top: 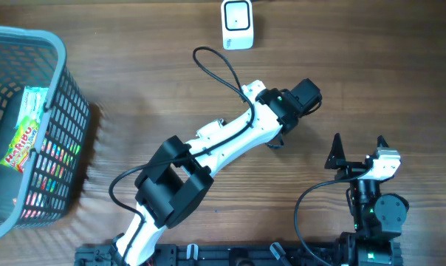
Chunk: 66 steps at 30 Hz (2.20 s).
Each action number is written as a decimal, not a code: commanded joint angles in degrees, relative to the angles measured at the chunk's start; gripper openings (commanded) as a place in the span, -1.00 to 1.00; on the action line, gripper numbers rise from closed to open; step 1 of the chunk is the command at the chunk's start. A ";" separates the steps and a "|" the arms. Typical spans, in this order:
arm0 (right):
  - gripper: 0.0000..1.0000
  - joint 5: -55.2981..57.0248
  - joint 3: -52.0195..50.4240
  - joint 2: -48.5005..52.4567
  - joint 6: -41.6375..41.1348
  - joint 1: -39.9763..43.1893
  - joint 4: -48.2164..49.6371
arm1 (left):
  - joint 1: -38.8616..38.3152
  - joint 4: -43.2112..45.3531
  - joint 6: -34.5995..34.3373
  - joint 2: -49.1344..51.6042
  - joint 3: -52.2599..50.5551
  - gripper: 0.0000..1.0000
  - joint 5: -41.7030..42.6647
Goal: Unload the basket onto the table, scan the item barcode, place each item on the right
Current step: 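Carry the green jar past the scanner and set it beside the white pack, then reach the left gripper into the basket and grasp the Haribo bag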
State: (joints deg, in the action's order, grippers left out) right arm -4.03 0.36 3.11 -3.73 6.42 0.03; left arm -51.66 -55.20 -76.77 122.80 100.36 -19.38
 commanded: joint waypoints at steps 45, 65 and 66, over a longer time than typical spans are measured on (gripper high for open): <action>1.00 -0.39 -0.04 -0.20 0.70 -0.20 0.15 | 77.77 -41.29 22.86 -25.55 44.04 1.00 -3.19; 1.00 -0.39 -0.04 -0.20 0.70 -0.20 0.15 | 85.96 1.75 50.71 -24.63 -26.60 1.00 4.61; 1.00 -0.39 -0.04 -0.20 0.70 -0.20 0.15 | 85.96 3.21 51.15 -24.52 -27.58 1.00 4.59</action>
State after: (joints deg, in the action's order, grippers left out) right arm -4.01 0.36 3.27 -3.70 6.42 0.05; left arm 34.15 -55.44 -28.64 98.56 76.31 -14.85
